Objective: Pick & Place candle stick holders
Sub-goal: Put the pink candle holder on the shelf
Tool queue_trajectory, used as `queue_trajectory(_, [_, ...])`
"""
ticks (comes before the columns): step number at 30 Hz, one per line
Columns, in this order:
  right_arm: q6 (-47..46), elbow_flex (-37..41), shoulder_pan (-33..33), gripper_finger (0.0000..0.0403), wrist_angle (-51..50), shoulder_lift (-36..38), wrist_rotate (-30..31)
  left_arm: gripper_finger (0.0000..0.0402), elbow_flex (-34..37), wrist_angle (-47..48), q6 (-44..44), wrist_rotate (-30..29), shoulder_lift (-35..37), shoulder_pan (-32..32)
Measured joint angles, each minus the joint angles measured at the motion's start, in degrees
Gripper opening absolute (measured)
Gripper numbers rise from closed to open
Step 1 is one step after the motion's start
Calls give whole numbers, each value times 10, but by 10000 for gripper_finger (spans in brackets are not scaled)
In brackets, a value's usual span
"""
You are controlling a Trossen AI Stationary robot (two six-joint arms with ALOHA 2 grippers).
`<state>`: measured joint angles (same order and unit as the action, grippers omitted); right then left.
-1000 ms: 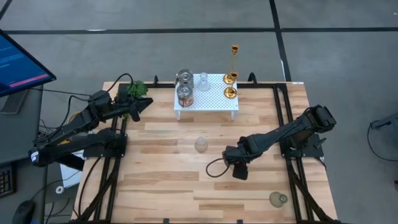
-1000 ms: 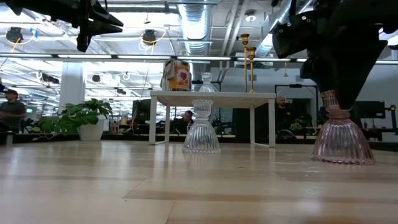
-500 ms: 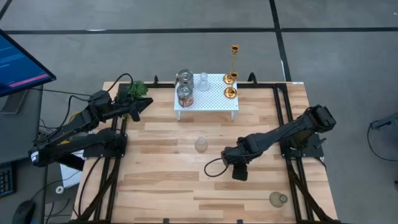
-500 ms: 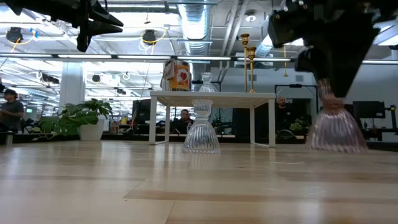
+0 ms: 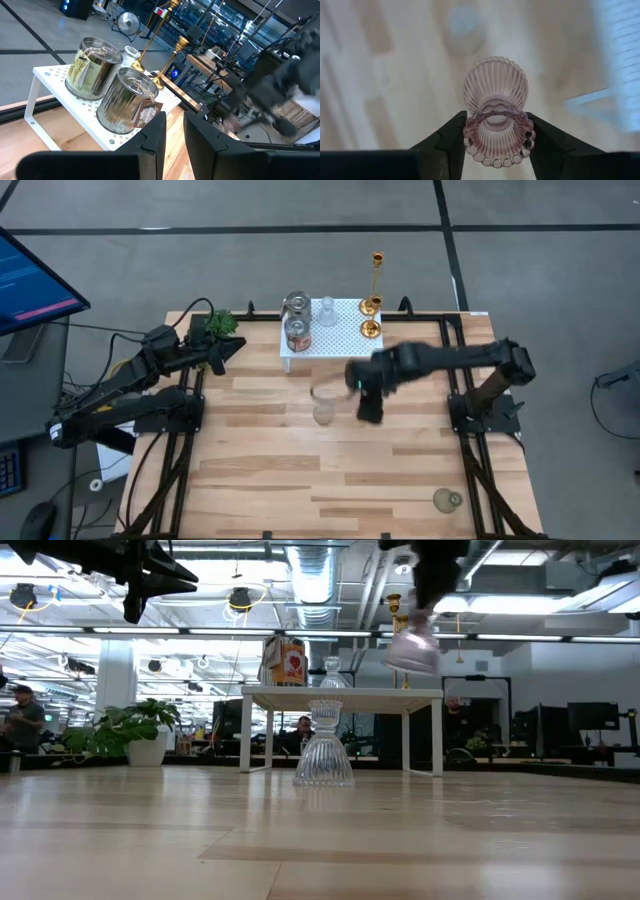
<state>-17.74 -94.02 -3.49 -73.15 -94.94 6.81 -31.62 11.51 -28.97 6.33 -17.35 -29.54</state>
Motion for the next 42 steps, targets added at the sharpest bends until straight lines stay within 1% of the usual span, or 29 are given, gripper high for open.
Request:
queue_trajectory(6, [33,-75,100,156,2,0,10,66,0,0,0,0,0,0])
queue_trajectory(9, [43,-89,136,156,13,0,10,66,0,0,0,0,0,0])
queue_trajectory(13, [48,-95,166,156,34,0,10,66,0,0,0,0,0,0])
queue_trajectory(17, [52,-96,177,156,59,-17,10,66,0,0,0,0,0,0])
queue_trajectory(21, [60,-106,181,156,49,-54,8,66,0,0,-2,0,0,0])
queue_trajectory(25, [79,-150,177,156,12,-108,29,66,0,0,-5,0,0,0])
queue_trajectory(29, [100,-216,176,156,-42,-148,64,66,0,0,-9,0,0,0])
queue_trajectory(35, [123,-299,183,156,-77,-195,65,66,0,0,-10,0,0,0])
queue_trajectory(38, [134,-321,187,156,-99,-213,65,66,0,0,-10,0,0,0])
queue_trajectory(42, [139,-327,187,156,-116,-230,68,66,0,0,-10,0,0,0])
